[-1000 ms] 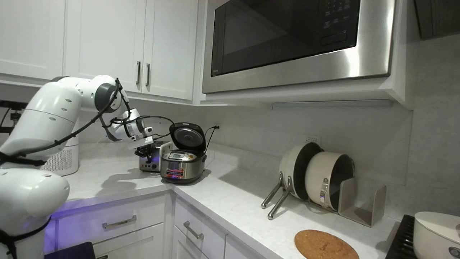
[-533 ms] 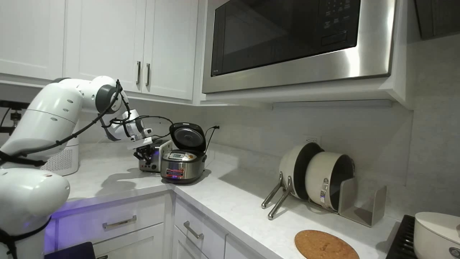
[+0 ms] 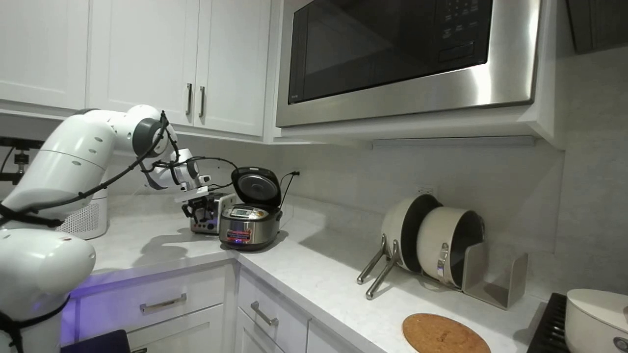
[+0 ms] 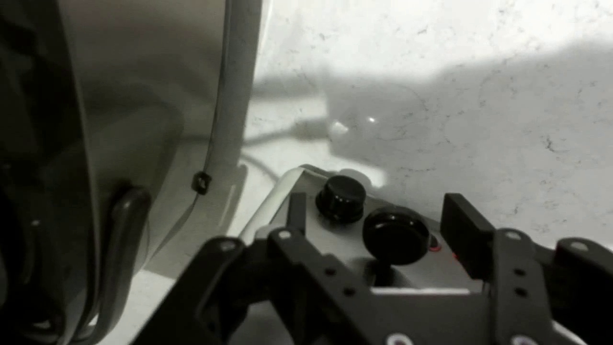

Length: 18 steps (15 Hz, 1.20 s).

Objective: Push the lever on the toaster downwards

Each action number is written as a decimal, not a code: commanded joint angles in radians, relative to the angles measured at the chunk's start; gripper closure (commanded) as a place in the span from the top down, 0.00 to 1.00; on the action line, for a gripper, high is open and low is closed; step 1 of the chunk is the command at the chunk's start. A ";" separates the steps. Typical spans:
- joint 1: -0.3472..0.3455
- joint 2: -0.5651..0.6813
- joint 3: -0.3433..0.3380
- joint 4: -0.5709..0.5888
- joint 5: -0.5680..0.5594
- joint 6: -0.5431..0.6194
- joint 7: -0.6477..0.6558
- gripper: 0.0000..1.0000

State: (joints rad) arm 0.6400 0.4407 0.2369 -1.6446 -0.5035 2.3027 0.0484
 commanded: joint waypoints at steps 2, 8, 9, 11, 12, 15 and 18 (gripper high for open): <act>0.014 -0.035 -0.006 0.100 0.020 -0.135 0.026 1.00; 0.006 -0.118 0.013 0.219 0.044 -0.376 0.011 1.00; 0.003 -0.132 0.016 0.239 0.048 -0.424 0.006 1.00; -0.003 -0.166 0.028 0.281 0.069 -0.549 -0.002 1.00; -0.007 -0.185 0.033 0.300 0.081 -0.613 -0.008 1.00; -0.016 -0.230 0.046 0.364 0.101 -0.793 -0.009 1.00; -0.030 -0.272 0.052 0.423 0.112 -0.975 0.014 1.00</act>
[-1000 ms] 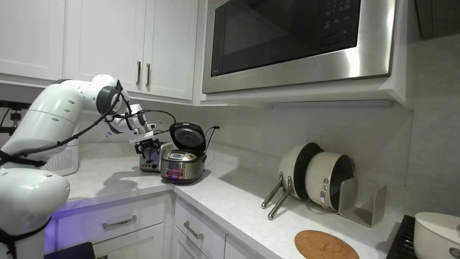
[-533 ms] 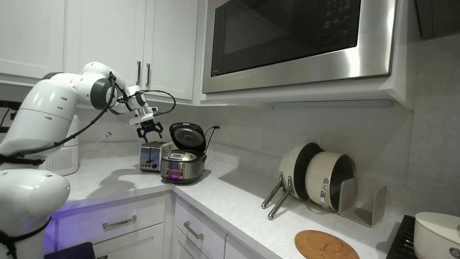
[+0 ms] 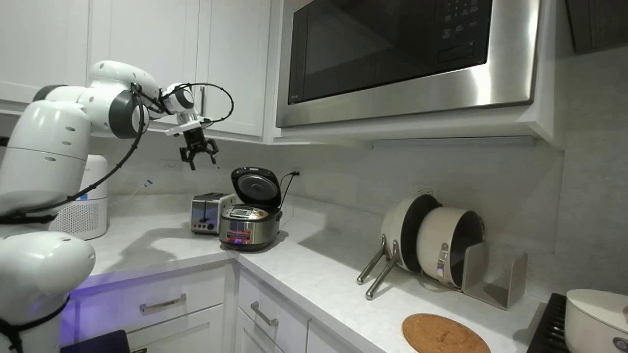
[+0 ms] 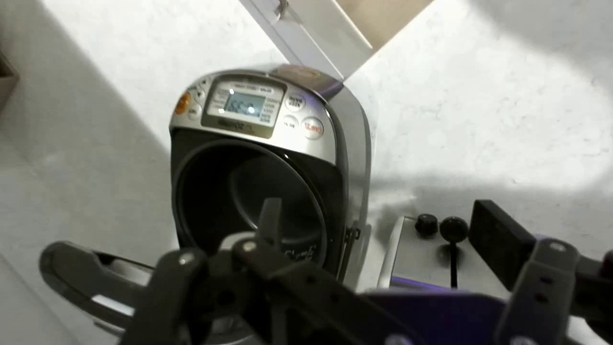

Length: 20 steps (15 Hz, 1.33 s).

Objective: Push the lever on the toaster downwards

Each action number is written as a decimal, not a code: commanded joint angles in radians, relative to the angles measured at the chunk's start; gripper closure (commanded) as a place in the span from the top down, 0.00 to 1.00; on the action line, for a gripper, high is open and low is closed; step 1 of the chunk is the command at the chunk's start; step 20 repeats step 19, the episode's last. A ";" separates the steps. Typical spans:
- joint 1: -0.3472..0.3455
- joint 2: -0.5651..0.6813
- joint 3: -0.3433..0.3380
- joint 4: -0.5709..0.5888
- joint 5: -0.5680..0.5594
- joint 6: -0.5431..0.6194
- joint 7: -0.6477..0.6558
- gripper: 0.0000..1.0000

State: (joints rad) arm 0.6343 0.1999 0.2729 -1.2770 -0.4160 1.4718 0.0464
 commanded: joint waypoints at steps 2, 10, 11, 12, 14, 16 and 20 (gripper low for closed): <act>-0.040 -0.052 0.016 0.097 0.036 -0.258 0.039 1.00; -0.151 -0.191 -0.125 0.111 0.315 -0.434 0.154 1.00; -0.166 -0.213 -0.143 0.096 0.332 -0.431 0.162 1.00; -0.182 -0.234 -0.161 0.079 0.343 -0.425 0.172 1.00; -0.173 -0.203 -0.157 0.113 0.317 -0.418 0.129 1.00; -0.183 -0.216 -0.166 0.108 0.324 -0.418 0.134 1.00; -0.181 -0.219 -0.164 0.101 0.324 -0.418 0.137 1.00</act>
